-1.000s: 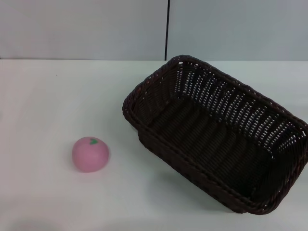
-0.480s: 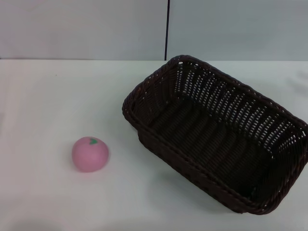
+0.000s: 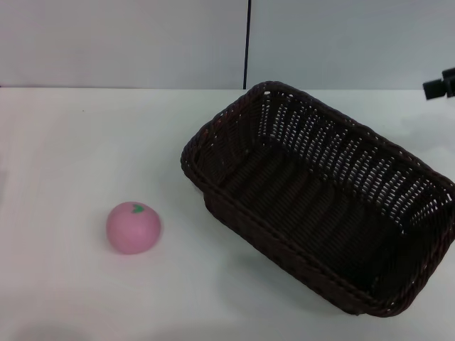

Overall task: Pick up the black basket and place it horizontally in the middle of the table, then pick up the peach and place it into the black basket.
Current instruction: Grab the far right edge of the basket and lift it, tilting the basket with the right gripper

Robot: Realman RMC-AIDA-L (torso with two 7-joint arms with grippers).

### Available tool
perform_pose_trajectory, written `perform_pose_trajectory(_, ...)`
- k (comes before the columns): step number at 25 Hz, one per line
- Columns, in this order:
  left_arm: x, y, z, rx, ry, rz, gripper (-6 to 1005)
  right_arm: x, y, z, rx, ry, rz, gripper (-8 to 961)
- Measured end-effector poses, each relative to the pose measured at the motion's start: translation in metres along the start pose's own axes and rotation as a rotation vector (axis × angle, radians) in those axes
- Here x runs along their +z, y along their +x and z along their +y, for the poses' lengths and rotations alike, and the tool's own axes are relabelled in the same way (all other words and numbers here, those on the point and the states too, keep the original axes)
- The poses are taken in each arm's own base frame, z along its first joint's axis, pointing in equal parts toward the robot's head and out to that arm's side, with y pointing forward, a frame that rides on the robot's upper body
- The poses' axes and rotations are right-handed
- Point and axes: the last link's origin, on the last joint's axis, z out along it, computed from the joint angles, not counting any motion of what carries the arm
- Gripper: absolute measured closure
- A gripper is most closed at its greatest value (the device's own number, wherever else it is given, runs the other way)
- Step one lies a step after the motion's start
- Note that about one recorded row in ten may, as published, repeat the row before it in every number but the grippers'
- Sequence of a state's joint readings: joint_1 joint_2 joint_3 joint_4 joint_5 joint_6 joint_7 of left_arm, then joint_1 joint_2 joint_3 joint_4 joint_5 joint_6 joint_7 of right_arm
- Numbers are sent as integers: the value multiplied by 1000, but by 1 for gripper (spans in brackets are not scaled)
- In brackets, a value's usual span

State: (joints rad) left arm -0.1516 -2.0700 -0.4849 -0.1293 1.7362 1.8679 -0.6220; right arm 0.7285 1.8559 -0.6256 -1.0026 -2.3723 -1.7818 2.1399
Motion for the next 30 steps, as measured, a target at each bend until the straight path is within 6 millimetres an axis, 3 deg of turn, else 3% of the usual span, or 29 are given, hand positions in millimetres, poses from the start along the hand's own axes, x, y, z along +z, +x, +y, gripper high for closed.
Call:
perform_pose_trajectory(8,-1,-4,0,-6,6,-28,213,20,4,3,1,-3,115,208)
perform_pose_trajectory(14,0,-6,1,-13,0,-32,213,42,17,5,39,-39,195,209)
perform_pose_trajectory(30,2,-8,1,-18,6,-42,213,87,35,13,38,-39,249,237)
